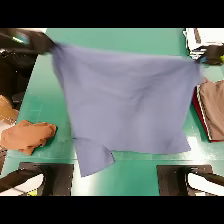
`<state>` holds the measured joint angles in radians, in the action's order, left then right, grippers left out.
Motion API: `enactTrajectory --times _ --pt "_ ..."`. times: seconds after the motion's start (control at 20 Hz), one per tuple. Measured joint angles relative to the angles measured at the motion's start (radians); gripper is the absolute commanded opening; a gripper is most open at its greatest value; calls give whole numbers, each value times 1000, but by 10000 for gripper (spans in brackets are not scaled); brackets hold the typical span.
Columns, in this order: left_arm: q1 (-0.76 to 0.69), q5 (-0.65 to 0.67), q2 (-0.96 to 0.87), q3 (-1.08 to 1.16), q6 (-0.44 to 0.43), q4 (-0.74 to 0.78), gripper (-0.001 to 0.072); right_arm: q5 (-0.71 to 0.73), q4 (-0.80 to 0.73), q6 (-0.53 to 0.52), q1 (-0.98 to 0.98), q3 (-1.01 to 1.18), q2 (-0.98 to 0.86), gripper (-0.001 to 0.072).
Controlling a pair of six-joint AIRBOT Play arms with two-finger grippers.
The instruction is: Fold the shirts.
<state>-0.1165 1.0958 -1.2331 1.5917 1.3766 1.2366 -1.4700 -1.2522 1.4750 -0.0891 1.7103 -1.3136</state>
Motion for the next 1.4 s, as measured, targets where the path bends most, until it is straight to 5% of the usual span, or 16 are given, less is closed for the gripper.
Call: enactTrajectory --times 0.15,0.2,0.25,0.3,0.45,0.65,0.85,1.4 --pt "0 -92 -165 -61 5 13 61 93 8 -8 -19 -67 -145 17" --pt "0 -117 -209 -72 7 18 337 122 20 -10 -22 -73 -190 62" --pt "0 -137 -238 -78 10 21 583 143 32 -10 -24 -70 -226 305" --pt "2 -155 -262 -83 12 21 533 158 43 -11 -26 -57 -259 367" --pt "31 -111 -293 -63 22 24 522 154 79 -18 -27 0 -312 367" --pt "129 108 -262 -71 25 27 523 90 113 -47 -10 -16 -247 366" --pt "187 177 -98 -318 26 18 523 67 128 -60 8 -180 -85 366" --pt "209 26 251 -1054 43 -200 522 106 136 -63 26 -465 217 366"
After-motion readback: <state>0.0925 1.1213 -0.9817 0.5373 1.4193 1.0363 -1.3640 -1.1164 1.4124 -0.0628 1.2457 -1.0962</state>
